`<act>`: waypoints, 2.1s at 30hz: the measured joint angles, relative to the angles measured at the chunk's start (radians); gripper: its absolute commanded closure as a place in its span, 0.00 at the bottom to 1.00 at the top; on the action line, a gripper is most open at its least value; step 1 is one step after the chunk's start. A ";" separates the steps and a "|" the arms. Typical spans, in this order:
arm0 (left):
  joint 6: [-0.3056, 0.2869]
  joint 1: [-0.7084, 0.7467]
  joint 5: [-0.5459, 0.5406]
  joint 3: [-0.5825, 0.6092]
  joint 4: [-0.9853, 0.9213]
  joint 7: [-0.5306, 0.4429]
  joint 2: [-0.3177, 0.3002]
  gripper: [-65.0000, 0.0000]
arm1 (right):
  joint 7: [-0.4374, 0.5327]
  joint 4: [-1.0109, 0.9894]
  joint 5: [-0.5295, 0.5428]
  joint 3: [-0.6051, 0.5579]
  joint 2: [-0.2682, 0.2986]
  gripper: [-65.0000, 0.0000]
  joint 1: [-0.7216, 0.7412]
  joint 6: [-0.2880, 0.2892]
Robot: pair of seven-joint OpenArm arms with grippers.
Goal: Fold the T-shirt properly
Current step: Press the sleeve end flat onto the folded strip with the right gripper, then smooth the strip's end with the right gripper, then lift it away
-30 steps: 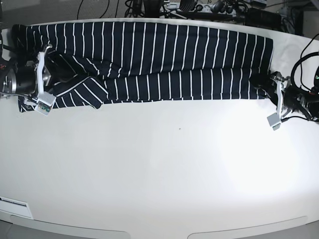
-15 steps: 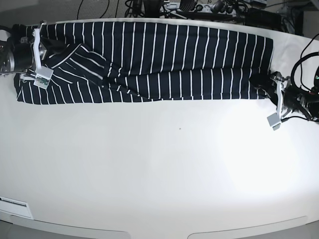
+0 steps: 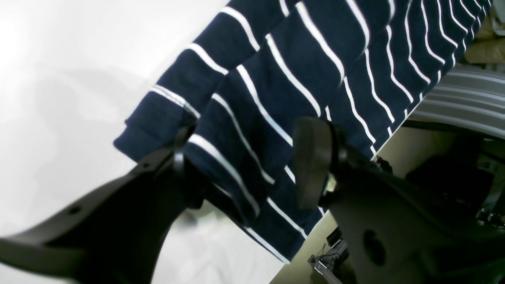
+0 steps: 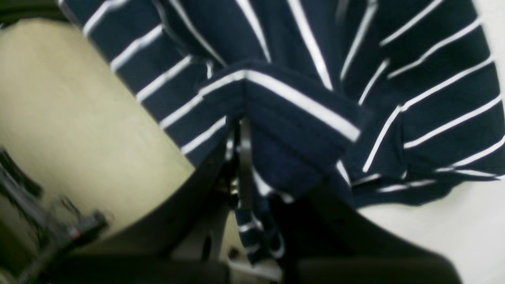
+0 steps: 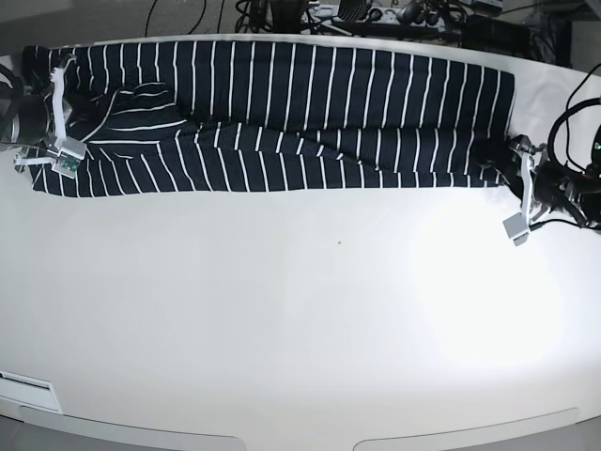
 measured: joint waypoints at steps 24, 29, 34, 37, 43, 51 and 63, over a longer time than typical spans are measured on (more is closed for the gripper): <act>0.000 -0.014 0.000 0.000 0.000 0.000 -0.020 0.45 | -0.086 0.116 0.100 0.090 0.000 0.49 0.005 -0.003; 0.000 -0.014 0.000 0.000 0.000 0.000 -0.019 0.45 | -0.089 0.117 0.182 0.231 0.000 0.49 0.005 -0.023; 0.000 -0.014 -0.001 0.000 0.000 -0.068 -0.019 0.45 | -0.011 0.092 0.190 0.309 -0.123 0.75 0.008 -0.060; 0.000 -0.014 0.000 0.000 0.000 -0.073 -0.019 0.45 | -0.013 0.029 0.145 0.307 -0.255 1.00 0.006 -0.019; 0.000 -0.014 0.000 0.000 0.000 -0.076 -0.019 0.45 | 0.152 -0.156 -0.143 0.307 -0.425 1.00 0.008 0.000; 0.000 -0.025 0.000 -0.066 0.000 -0.089 -0.017 0.45 | 0.259 -0.332 -0.229 0.282 -0.478 1.00 0.009 -0.003; 0.020 -0.080 0.001 -0.419 -0.005 -0.102 0.003 0.45 | 0.494 -0.333 -0.589 0.183 -0.487 1.00 0.124 -0.164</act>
